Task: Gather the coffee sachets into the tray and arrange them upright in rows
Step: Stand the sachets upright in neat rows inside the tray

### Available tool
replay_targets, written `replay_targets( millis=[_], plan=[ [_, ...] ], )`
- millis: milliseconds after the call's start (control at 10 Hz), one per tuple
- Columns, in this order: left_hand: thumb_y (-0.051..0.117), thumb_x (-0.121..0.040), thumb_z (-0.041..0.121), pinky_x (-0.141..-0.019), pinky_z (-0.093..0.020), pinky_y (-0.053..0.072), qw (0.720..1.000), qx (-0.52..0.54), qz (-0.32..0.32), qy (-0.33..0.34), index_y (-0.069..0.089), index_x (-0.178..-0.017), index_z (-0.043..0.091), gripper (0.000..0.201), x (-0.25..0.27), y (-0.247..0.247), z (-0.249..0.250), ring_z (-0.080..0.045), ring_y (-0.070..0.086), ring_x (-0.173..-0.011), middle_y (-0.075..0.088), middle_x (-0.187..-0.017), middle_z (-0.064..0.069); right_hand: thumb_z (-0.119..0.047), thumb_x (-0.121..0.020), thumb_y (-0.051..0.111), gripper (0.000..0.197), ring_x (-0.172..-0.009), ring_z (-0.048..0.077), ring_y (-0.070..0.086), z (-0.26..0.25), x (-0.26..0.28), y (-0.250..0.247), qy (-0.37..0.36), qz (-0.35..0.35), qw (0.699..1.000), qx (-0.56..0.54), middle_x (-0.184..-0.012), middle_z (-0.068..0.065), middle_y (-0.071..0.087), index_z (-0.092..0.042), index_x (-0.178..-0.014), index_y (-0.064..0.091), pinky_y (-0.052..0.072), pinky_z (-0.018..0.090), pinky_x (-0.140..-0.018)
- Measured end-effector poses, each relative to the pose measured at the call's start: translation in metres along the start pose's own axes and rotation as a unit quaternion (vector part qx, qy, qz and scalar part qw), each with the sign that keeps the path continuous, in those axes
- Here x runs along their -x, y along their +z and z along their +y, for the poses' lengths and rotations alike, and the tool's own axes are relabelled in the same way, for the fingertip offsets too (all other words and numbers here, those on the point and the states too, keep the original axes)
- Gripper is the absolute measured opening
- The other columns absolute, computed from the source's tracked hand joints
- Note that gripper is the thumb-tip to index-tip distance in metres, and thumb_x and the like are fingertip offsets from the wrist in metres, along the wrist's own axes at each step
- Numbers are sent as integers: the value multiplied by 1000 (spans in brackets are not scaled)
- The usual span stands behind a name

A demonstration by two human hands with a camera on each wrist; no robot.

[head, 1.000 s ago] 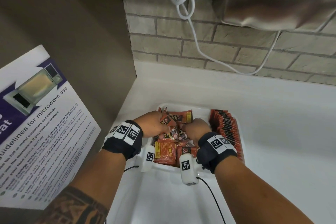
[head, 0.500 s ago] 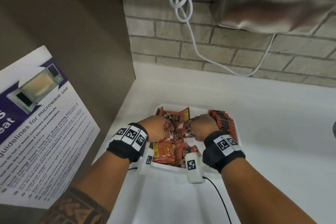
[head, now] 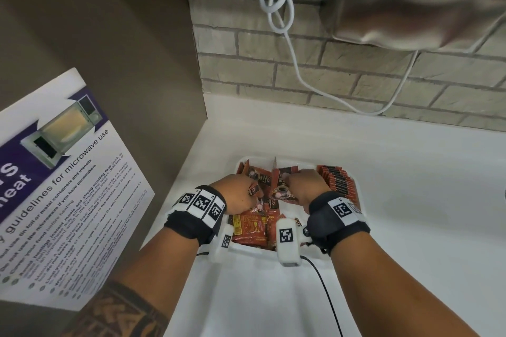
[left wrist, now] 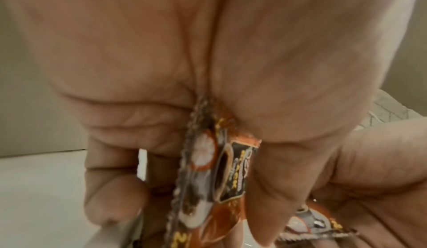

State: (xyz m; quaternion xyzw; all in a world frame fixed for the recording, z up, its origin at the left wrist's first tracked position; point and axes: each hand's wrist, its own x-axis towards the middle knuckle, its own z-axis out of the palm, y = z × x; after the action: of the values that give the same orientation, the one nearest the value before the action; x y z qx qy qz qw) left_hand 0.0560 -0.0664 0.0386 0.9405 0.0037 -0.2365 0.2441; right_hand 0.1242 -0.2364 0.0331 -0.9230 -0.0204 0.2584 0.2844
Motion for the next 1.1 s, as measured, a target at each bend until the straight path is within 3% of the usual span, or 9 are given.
replay_targets(
  millis=[200,300,400,500,600,700,800,1000,1100],
  plan=[
    [55,-100,29,-84,-37,56,1000,2,-4,3,69,-112,13,25,2,1,-2,-23,67,-90,71,-105,-7,-21,-99,57,39,-97,27,64,-10,-27,20,29,-48,984,-170,-124,17,64,-4,-133,51,54,33,-82],
    [54,-100,31,-84,-38,57,1000,5,0,-3,70,-105,9,27,2,0,-3,-24,68,-90,72,-97,-9,-24,-99,58,43,-110,33,63,-11,-35,23,17,-60,992,-106,-125,17,64,-5,-136,49,53,35,-87],
    [56,-100,32,-84,-39,57,1000,6,-5,-8,71,-98,7,29,4,0,-4,-26,69,-89,72,-92,-11,-27,-94,61,41,-114,34,65,-6,-55,36,58,-35,962,-265,-126,18,64,-3,-128,60,56,46,-95],
    [55,-100,28,-83,-38,55,1000,16,-9,-5,71,-98,6,28,6,-1,-4,-27,69,-90,73,-93,-12,-31,-93,61,42,-112,33,66,-8,-59,41,68,-32,954,-291,-124,17,66,-5,-126,61,56,45,-94],
    [55,-100,29,-82,-37,55,1000,14,-10,1,71,-97,7,27,7,-1,-5,-27,69,-88,73,-93,-12,-26,-102,50,36,-107,31,64,-18,-48,31,47,-54,977,-199,-124,16,64,-7,-132,54,51,31,-85],
    [57,-99,30,-80,-37,56,1000,11,-9,2,70,-92,9,26,6,0,-6,-26,69,-86,72,-90,-10,-27,-103,51,33,-99,29,63,-17,-45,31,10,-28,985,-168,-122,14,66,-6,-127,58,48,29,-81],
    [57,-99,30,-78,-35,55,1000,16,-8,7,67,-88,13,23,5,1,-6,-25,68,-84,71,-88,-8,-24,-90,69,41,-108,32,67,-10,-58,39,30,-36,965,-257,-114,11,67,-5,-126,63,58,44,-92],
    [56,-101,32,-83,-33,54,1000,1,-1,13,65,-100,11,23,3,2,-3,-24,66,-91,69,-96,-6,-17,-91,66,22,-88,24,60,-8,-51,22,16,25,971,-237,-97,6,62,-9,-111,70,55,48,-95],
    [56,-101,33,-80,-30,52,1000,-15,2,12,63,-99,14,21,2,2,-3,-22,64,-88,65,-88,-2,-26,-92,66,30,-87,27,59,-7,-48,9,14,65,976,-206,-96,12,67,-2,-110,69,55,50,-95]
  ],
)
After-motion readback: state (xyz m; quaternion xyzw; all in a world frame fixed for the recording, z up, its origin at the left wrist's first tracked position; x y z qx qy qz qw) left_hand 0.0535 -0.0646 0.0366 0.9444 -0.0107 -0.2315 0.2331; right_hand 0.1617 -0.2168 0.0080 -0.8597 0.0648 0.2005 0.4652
